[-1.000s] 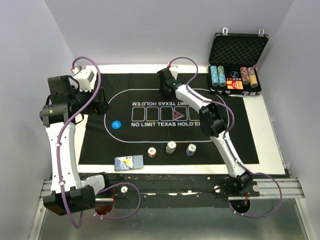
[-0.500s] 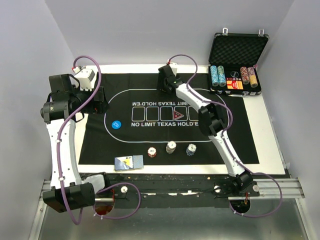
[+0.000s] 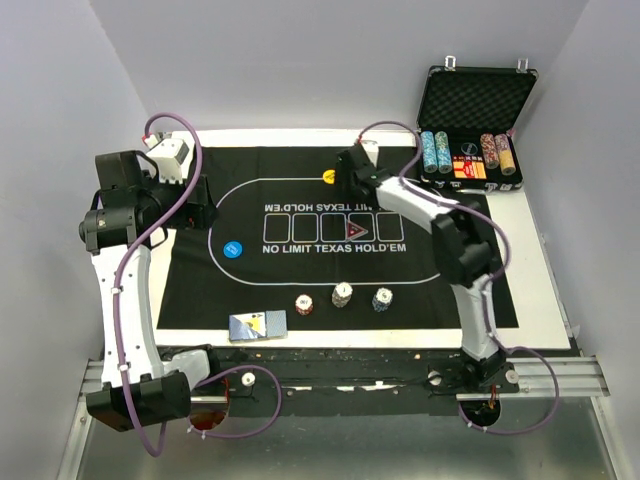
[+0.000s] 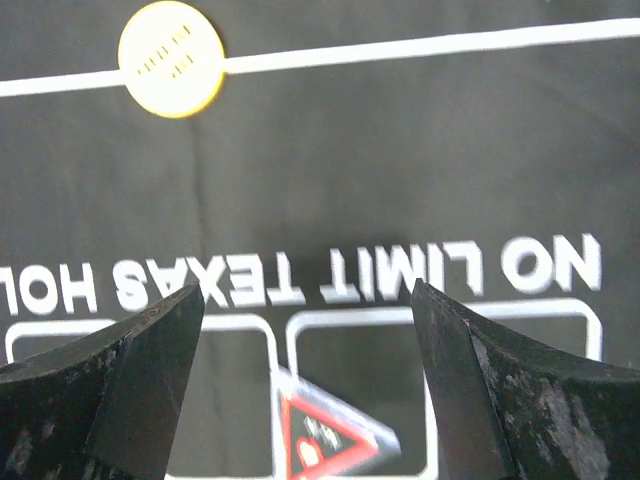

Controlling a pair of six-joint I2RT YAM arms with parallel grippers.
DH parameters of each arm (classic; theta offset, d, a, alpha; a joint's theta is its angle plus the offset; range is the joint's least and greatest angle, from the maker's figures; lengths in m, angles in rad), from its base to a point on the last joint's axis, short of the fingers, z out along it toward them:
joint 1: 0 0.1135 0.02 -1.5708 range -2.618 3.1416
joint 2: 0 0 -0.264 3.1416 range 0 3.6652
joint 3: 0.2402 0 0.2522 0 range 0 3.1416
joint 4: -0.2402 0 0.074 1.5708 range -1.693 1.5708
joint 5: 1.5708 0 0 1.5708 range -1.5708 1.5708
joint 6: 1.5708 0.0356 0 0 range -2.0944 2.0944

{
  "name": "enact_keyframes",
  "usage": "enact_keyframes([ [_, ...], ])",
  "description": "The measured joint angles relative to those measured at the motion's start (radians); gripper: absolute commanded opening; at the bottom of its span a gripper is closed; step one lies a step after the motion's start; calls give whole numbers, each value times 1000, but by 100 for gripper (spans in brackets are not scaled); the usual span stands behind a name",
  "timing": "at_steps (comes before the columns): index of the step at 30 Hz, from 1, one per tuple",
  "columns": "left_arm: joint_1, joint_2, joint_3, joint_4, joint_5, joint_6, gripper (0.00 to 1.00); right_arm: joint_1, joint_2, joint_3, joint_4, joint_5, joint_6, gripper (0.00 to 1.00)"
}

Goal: Distribute texas hold em gaming equipment

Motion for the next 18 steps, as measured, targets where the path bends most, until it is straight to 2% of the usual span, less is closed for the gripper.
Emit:
enact_keyframes([
  [4, 0, -6, 0, -2, 6, -4, 99, 11, -227, -283, 66, 0, 11, 91],
  [7, 0, -11, 0, -2, 11, -10, 99, 40, -283, -387, 109, -2, 10, 91],
  [12, 0, -37, -4, -5, 12, -19, 99, 91, -277, -455, 123, -3, -15, 89],
  [18, 0, -52, -4, -10, 12, -25, 99, 108, -251, -417, 134, 18, -43, 83],
])
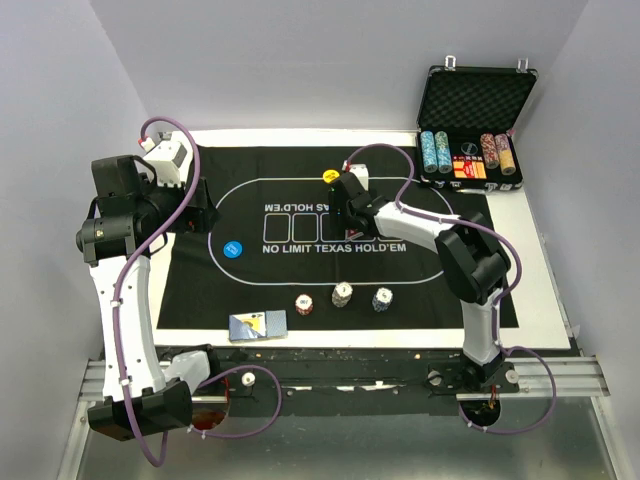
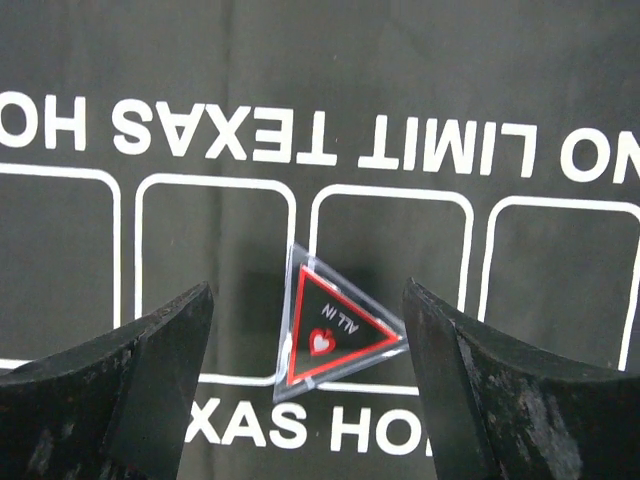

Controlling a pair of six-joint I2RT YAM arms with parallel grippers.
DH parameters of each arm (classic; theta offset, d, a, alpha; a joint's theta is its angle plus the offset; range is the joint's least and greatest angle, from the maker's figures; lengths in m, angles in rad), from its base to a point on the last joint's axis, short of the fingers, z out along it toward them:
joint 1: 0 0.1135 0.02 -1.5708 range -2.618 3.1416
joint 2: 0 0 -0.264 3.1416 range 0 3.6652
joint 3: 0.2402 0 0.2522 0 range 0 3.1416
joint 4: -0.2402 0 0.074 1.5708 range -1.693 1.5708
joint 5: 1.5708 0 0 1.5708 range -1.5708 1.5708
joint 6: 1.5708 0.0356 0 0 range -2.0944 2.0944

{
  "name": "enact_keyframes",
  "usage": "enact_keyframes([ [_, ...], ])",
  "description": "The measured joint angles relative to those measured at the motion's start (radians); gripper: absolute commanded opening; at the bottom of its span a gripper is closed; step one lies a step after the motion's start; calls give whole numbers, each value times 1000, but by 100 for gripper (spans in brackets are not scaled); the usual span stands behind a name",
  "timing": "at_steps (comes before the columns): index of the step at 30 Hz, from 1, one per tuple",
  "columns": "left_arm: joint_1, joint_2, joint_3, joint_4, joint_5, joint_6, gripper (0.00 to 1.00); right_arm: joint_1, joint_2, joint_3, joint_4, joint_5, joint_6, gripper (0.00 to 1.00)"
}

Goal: Distribute texas hold em gaming equipment

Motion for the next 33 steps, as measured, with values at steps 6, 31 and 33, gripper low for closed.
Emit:
enact_keyframes([
  [6, 0, 0, 0, -9, 0, -2, 99, -2, 56, 41, -1, 59, -24, 78],
  [31, 0, -38, 0, -19, -3, 4, 99, -80, -247, -361, -233, 204, 234, 39],
  [33, 0, -38, 0, -20, -2, 4, 99, -99, -298, -420, -257, 212, 276, 38],
])
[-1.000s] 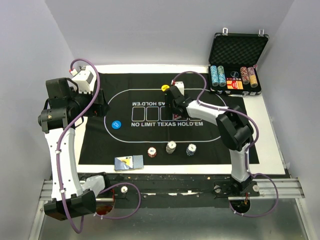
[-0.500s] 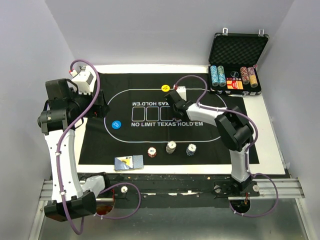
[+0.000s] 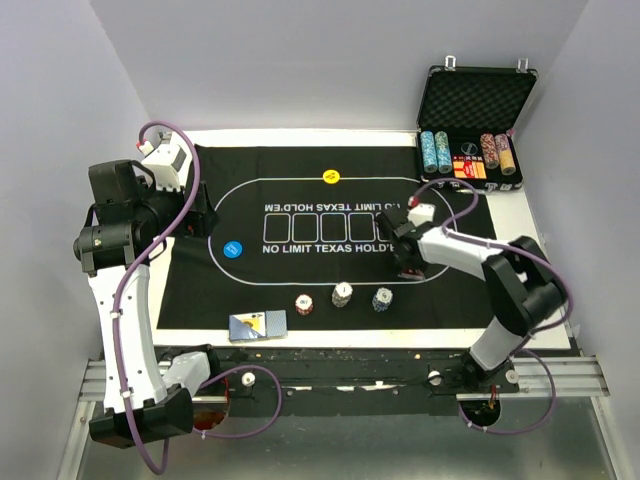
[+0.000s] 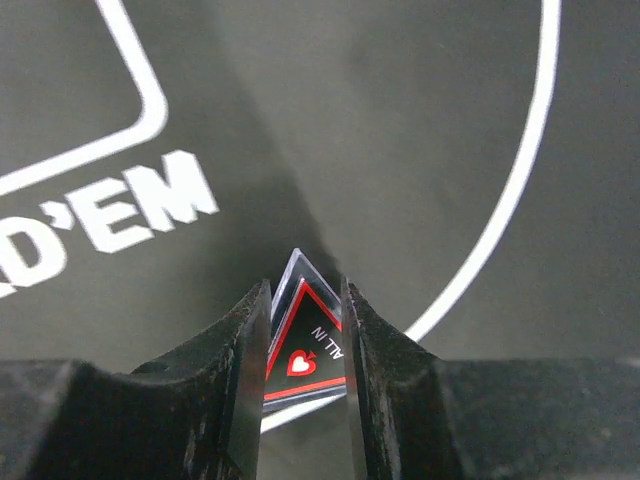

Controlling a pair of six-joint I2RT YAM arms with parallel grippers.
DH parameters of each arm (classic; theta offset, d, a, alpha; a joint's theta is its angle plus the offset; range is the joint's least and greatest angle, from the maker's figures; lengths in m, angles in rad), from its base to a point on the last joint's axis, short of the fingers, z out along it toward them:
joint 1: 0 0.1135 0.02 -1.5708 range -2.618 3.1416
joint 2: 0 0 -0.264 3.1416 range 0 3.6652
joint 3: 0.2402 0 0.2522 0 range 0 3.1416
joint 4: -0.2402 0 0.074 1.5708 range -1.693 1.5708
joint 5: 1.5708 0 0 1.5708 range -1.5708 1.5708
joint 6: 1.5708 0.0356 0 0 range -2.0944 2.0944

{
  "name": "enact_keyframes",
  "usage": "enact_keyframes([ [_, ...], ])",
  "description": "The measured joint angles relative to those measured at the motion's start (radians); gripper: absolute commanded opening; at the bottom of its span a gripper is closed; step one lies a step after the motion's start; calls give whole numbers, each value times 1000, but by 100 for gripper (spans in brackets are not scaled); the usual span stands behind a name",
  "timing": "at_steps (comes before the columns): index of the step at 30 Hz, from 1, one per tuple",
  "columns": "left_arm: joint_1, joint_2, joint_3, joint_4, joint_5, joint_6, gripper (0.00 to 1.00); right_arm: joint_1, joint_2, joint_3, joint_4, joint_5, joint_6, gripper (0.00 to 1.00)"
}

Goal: Distribute texas hold em gaming equipment

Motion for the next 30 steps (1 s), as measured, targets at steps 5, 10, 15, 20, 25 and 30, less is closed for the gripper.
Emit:
enact_keyframes([
  [5, 0, 0, 0, -6, 1, 0, 99, -33, -99, -89, -113, 5, 105, 38],
  [10, 0, 1, 0, -14, 1, 3, 99, -37, -148, -89, -229, 20, 185, 43],
  [15, 0, 2, 0, -14, 2, 4, 99, -39, -240, -72, -263, 15, 177, 64],
  [20, 0, 4, -8, -13, 3, 4, 99, 7, -317, 31, -226, -49, 73, 80],
  [25, 0, 4, -26, -12, 3, 4, 99, 288, -294, 248, -180, -63, -41, 85],
  [30, 0, 4, -39, -11, 2, 0, 99, 512, -171, 393, -138, -74, -86, 87],
])
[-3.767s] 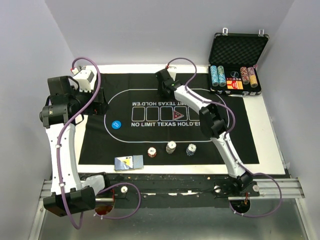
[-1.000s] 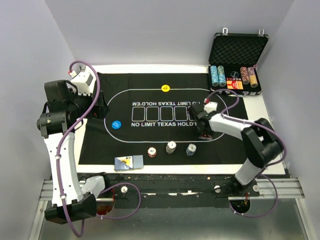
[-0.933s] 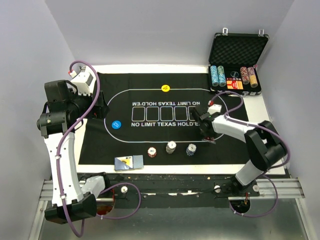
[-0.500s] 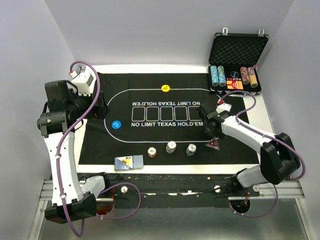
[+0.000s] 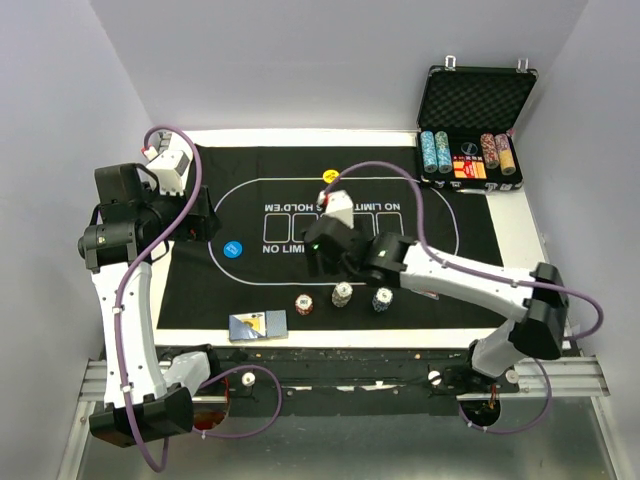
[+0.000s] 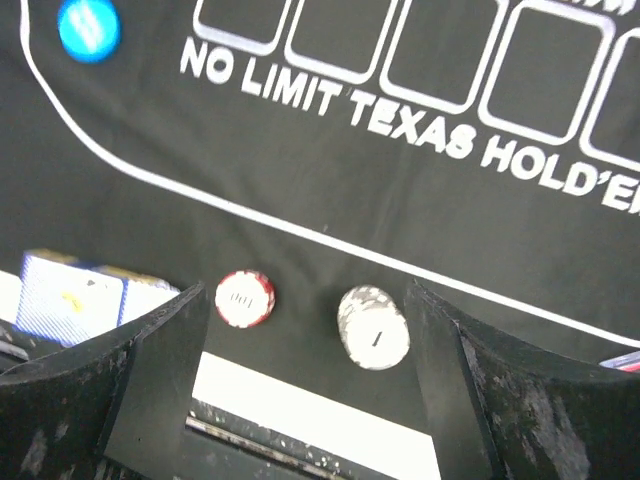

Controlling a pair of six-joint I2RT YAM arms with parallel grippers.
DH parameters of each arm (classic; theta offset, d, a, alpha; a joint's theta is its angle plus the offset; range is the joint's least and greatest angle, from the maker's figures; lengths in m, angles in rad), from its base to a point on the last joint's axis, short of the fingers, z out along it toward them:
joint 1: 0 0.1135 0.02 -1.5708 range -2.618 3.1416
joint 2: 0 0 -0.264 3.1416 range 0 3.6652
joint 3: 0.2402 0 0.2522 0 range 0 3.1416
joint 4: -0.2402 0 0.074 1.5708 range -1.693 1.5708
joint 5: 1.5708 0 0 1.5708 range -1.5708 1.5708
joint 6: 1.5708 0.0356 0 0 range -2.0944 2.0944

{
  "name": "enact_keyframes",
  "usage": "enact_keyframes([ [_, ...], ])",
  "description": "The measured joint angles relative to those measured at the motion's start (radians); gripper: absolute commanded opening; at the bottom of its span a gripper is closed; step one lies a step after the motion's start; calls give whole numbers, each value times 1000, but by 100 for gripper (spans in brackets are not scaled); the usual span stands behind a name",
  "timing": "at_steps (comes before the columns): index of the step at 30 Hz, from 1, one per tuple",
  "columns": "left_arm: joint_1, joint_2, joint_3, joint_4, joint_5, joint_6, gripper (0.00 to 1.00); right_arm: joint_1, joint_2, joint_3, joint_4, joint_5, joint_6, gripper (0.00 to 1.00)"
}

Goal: Distribute texas hold em gaming equipment

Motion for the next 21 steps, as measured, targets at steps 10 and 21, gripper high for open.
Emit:
enact_keyframes([
  [10, 0, 0, -8, 0, -2, -16, 99, 126, 263, 2, 14, -71, 8, 91],
  [21, 0, -20, -8, -1, -6, -16, 99, 151, 398, 43, 31, -103, 24, 87],
])
